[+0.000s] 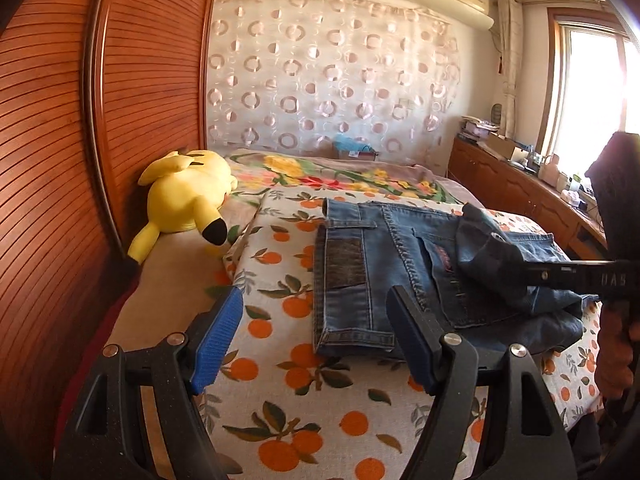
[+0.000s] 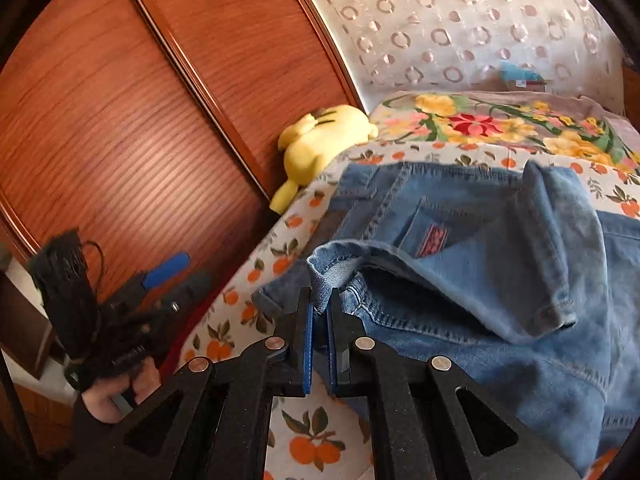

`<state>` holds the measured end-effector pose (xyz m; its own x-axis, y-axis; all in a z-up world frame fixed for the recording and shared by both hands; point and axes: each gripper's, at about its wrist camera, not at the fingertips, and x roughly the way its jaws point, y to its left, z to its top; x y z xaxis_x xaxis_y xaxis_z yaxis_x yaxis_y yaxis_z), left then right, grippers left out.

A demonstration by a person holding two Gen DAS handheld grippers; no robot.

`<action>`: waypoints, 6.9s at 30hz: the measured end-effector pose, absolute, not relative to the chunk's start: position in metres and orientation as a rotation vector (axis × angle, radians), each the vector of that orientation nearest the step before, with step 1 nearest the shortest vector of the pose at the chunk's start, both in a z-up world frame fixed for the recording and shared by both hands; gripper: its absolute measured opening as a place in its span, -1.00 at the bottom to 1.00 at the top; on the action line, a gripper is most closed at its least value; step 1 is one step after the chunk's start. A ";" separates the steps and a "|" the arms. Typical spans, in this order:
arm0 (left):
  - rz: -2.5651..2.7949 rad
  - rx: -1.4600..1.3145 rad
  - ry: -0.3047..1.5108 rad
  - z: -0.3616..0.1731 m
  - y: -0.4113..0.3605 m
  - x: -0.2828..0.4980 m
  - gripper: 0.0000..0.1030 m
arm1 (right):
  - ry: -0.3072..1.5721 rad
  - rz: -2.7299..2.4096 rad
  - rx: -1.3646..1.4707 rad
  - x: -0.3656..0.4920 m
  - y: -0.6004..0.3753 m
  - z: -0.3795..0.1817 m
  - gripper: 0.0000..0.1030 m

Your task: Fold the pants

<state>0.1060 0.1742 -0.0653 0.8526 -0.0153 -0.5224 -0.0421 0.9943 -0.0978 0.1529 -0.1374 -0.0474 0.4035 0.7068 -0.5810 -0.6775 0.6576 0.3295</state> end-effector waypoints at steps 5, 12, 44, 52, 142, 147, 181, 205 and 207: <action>-0.013 -0.104 0.559 -0.069 0.164 0.110 0.46 | 0.772 0.817 0.032 0.166 -0.151 -0.045 -0.79; -0.090 -0.096 0.563 -0.067 0.132 0.119 0.46 | 0.668 0.709 -0.046 0.139 -0.179 -0.021 -0.42; -0.312 -0.103 0.732 -0.094 0.072 0.149 -0.54 | 0.852 0.685 -0.043 0.221 -0.164 -0.032 -0.58; -0.289 -0.119 0.670 -0.078 0.083 0.140 -0.68 | 0.728 0.739 -0.069 0.228 -0.149 0.012 -0.63; -0.131 -0.073 0.714 -0.094 0.137 0.122 -0.06 | 0.643 0.572 -0.178 0.132 -0.213 -0.083 -0.06; -0.124 -0.066 0.769 -0.105 0.133 0.133 -0.05 | 0.642 0.571 -0.178 0.131 -0.212 -0.084 -0.06; -0.128 -0.037 0.637 -0.068 0.123 0.113 0.03 | 0.639 0.576 -0.155 0.132 -0.211 -0.085 -0.04; -0.291 0.036 0.692 -0.103 0.008 0.156 0.37 | 0.550 0.325 -0.141 0.102 -0.306 -0.062 -0.04; -0.290 0.051 0.691 -0.105 0.003 0.155 0.37 | 0.553 0.264 -0.145 0.101 -0.327 -0.064 -0.04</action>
<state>0.1549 0.0031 -0.1050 0.7324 -0.2465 -0.6347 0.2803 0.9587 -0.0490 0.1011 -0.3273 -0.0643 0.8186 0.2078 -0.5354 -0.2855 0.9562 -0.0653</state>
